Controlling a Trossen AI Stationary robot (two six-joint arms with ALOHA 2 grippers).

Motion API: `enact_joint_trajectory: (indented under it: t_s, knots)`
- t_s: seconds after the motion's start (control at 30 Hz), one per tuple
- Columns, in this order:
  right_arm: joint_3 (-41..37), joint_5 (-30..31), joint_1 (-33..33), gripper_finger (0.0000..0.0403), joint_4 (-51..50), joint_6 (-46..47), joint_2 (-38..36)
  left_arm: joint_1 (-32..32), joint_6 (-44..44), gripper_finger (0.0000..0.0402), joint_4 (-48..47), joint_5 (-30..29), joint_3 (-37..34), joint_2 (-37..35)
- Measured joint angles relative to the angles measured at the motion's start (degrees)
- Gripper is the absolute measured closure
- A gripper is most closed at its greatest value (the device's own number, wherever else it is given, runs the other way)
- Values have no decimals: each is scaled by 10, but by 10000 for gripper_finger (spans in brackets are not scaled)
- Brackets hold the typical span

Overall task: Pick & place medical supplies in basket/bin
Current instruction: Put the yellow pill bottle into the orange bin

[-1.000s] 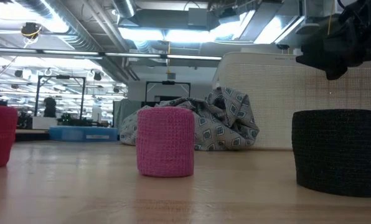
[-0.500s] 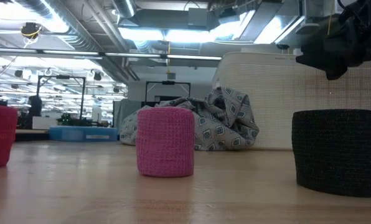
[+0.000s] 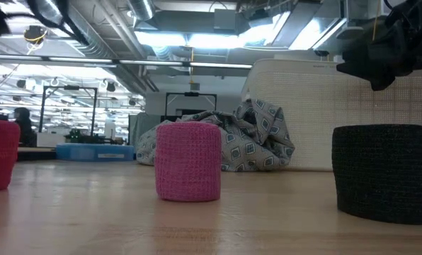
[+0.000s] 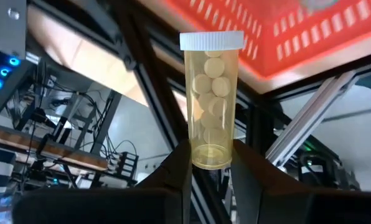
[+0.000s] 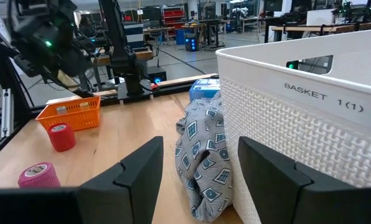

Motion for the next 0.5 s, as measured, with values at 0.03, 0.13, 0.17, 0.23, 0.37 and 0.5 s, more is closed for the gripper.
enact_joint_trajectory:
  t_s: [0.03,0.13,0.17,0.23,0.37,0.5]
  knots:
    - [0,0,0,194,0,0,0,9,17,334,0,0,0,9]
    - [0,0,0,194,0,0,0,35,75,334,0,2,0,42]
    - [0,0,0,194,0,0,0,42,93,334,0,2,0,53]
    - [0,0,0,194,0,0,0,54,130,334,0,8,0,76]
    - [0,0,0,194,0,0,0,65,182,334,0,40,0,108]
    - [0,0,0,194,0,0,0,64,201,334,0,70,0,121]
